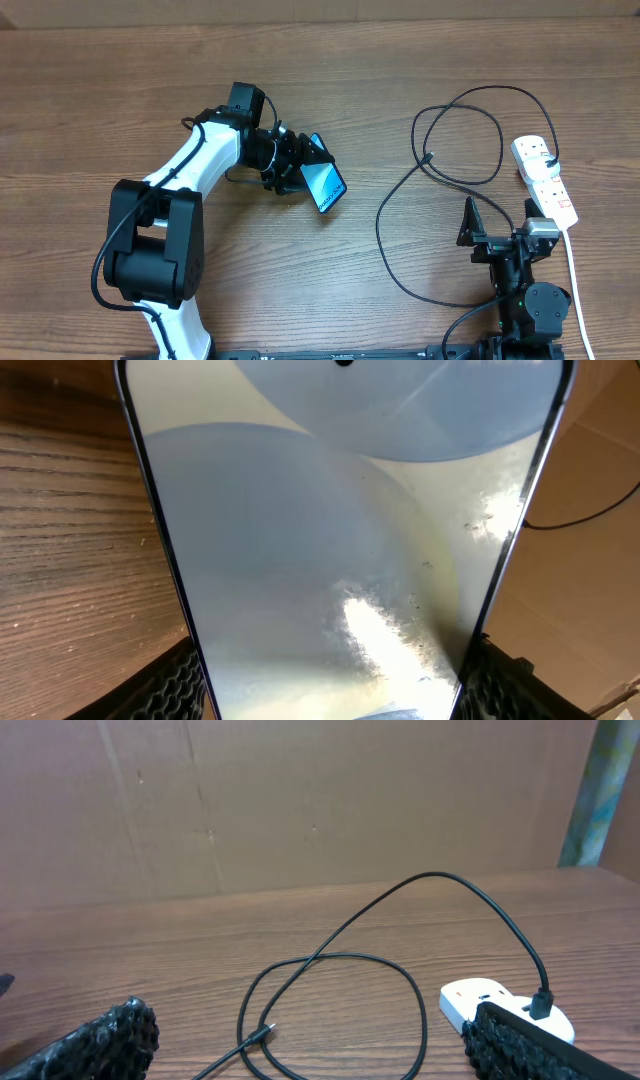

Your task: Plug charger to phone and switch on socket

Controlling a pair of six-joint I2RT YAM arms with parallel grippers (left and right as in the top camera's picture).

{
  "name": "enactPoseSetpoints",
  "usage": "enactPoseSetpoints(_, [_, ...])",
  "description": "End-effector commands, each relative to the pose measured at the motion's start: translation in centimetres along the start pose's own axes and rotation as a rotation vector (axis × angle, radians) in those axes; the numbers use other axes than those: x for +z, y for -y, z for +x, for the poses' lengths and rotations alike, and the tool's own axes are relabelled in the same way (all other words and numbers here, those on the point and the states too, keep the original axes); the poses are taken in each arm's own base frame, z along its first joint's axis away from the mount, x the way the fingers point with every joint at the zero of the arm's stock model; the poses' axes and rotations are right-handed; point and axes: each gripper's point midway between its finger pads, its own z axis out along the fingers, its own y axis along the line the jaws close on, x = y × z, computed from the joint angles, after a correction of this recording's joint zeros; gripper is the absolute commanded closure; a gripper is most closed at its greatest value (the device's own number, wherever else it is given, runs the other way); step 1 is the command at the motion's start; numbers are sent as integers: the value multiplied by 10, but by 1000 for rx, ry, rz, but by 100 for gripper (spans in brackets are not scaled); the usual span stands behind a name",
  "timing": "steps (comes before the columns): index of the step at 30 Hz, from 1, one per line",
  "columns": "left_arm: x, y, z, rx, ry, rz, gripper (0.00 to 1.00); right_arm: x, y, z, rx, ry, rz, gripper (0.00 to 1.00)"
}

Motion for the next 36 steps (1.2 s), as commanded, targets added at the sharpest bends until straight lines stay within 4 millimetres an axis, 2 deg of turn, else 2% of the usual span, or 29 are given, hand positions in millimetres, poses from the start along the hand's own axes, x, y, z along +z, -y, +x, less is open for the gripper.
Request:
enactPoseSetpoints(1, [-4,11,-2,23,-1,30,44,0,1,1,-2,7,7,0])
enactPoseSetpoints(4, [-4,13,0,23,-13,44,44,0,-1,1,-2,7,-5,0])
enactPoseSetpoints(6, [-4,13,0,23,-14,44,44,0,-11,0,-2,8,-61,0])
enactPoseSetpoints(9, [-4,13,0,19,-13,44,44,-9,-55,-2,130,-12,-325,0])
enactPoseSetpoints(12, [-4,14,0,18,-16,45,44,-30,-97,-1,292,-91,-591,0])
enactPoseSetpoints(14, [-4,15,2,18,-24,55,44,-43,-114,2,384,-162,-710,0])
enactPoseSetpoints(15, [-4,16,2,18,-27,58,44,-59,-130,4,470,-242,-825,0])
enactPoseSetpoints(16, [-4,16,2,18,-27,58,44,-64,-135,4,496,-271,-865,0])
enactPoseSetpoints(20, [-4,16,2,18,-27,57,44,-68,-137,6,510,-293,-885,0])
enactPoseSetpoints(23, [-4,16,3,19,-32,62,44,-59,-130,1,507,-249,-829,0])
enactPoseSetpoints(27, [-4,16,3,19,-32,62,44,-60,-130,-3,508,-241,-832,0])
enactPoseSetpoints(36, [-5,19,5,15,-46,77,44,-55,-124,-18,642,-363,-718,0])
